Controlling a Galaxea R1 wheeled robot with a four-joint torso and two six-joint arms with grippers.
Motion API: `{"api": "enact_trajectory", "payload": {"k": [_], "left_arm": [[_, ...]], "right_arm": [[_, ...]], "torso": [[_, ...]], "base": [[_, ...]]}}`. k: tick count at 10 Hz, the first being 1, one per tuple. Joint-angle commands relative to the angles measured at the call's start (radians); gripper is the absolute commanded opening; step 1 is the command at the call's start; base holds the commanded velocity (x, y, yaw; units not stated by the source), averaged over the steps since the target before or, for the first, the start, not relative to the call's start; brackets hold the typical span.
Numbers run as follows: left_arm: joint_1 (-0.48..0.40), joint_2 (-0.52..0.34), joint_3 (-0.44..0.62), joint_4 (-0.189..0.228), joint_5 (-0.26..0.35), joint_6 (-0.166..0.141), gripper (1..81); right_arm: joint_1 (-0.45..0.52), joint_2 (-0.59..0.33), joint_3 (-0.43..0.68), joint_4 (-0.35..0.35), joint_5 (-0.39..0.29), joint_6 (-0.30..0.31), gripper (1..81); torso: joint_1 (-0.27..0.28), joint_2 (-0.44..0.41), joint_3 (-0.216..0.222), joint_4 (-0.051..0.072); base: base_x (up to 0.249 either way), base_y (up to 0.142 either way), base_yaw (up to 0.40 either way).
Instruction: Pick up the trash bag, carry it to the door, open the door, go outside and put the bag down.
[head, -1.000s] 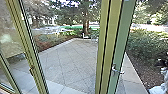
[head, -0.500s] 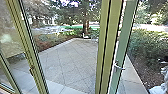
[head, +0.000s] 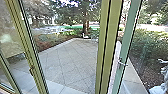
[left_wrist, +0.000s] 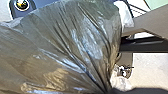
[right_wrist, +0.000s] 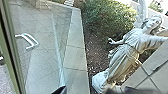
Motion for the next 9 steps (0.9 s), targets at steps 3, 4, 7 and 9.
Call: {"api": "enact_trajectory", "payload": {"k": [3, 4, 7, 9], "left_arm": [[-0.023, 0.008, 0.008, 0.006, 0.063, 0.001, 1.0], [-0.023, 0.009, 0.008, 0.008, 0.063, 0.001, 1.0], [-0.023, 0.011, 0.009, 0.011, 0.063, 0.002, 1.0], [-0.023, 0.011, 0.008, 0.012, 0.063, 0.004, 1.0]], "right_arm": [[0.033, 0.004, -0.048, -0.077, -0.019, -0.035, 81.1], [0.026, 0.006, -0.042, -0.072, -0.024, -0.035, 81.1], [-0.062, 0.056, -0.039, 0.196, -0.065, -0.039, 81.1], [-0.165, 0.095, -0.005, 0.420, -0.127, -0.033, 81.1]], "torso": [[0.000, 0.000, 0.000, 0.000], [0.000, 0.000, 0.000, 0.000], [0.000, 0.000, 0.000, 0.000], [0.000, 0.000, 0.000, 0.000]], "base": [[0.000, 0.000, 0.000], [0.000, 0.000, 0.000], [0.000, 0.000, 0.000], [0.000, 0.000, 0.000]]}}
